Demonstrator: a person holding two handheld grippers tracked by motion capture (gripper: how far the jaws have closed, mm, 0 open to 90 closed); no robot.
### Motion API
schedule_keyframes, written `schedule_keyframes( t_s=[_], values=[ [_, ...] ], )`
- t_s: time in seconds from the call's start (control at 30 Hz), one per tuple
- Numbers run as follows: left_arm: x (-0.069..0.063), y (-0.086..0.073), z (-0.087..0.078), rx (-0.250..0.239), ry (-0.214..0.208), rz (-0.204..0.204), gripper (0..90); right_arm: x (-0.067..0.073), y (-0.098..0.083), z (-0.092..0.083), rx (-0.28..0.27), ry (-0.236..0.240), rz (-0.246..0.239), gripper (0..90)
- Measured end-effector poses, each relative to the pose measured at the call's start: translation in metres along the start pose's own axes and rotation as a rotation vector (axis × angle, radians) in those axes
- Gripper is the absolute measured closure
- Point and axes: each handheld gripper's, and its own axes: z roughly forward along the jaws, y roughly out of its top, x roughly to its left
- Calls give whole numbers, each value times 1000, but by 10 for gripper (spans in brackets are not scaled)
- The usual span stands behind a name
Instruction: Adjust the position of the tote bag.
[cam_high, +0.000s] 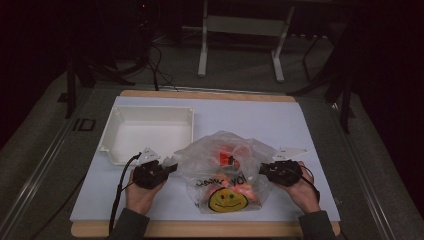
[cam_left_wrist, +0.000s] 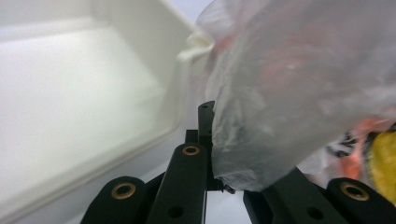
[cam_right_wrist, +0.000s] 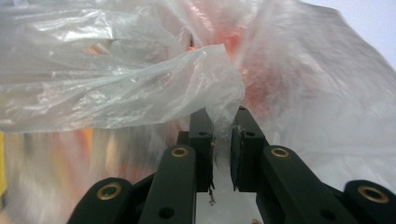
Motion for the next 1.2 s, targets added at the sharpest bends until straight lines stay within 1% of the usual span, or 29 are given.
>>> schedule_keyframes(
  t_s=[0.07,0.2,0.23,0.33,0.37,0.4,0.43,0.47,0.53,0.57,0.6,0.67,0.7,0.73,0.8,0.9,1.03,1.13,1.2],
  values=[
    [4,-7,-2,12,16,-12,888,-5,-6,-7,-11,-6,19,831],
    [14,-21,-6,25,31,-49,890,-16,-18,-18,-22,-26,57,864],
    [17,-26,-7,29,38,-63,890,-19,-22,-22,-23,-30,72,871],
    [23,-34,-8,43,61,-83,891,-28,-35,-32,-36,-53,110,883],
    [26,-36,-8,49,61,-93,892,-31,-38,-35,-42,-64,123,885],
    [27,-38,-8,48,56,-104,891,-33,-42,-39,-50,-61,140,885],
    [26,-38,-6,54,62,-103,891,-36,-45,-41,-67,-44,158,885],
    [25,-38,-4,61,67,-100,891,-36,-46,-43,-73,-39,164,886],
    [22,-37,0,72,75,-93,889,-35,-47,-41,-54,-57,158,886],
    [19,-36,1,67,71,-85,885,-35,-47,-39,-39,-66,151,884],
    [17,-36,1,48,46,-73,859,-34,-46,-37,-23,-68,147,872],
    [15,-35,-1,24,16,-59,730,-33,-46,-37,-30,-62,141,788],
    [14,-34,-3,16,8,-59,679,-33,-45,-38,-36,-52,136,734],
    [14,-34,-4,10,3,-56,649,-32,-45,-39,-40,-47,134,673],
    [13,-34,-6,3,0,-46,602,-31,-44,-41,-47,-46,128,593],
    [11,-34,-11,-11,-4,-27,549,-30,-44,-44,-51,-38,132,496],
    [12,-34,-17,-35,1,-22,508,-30,-45,-50,-62,-33,132,395],
    [14,-33,-19,-40,8,-26,505,-33,-46,-54,-68,-57,136,330],
    [14,-34,-20,-44,10,-24,504,-35,-47,-56,-74,-74,143,316]
  ],
)
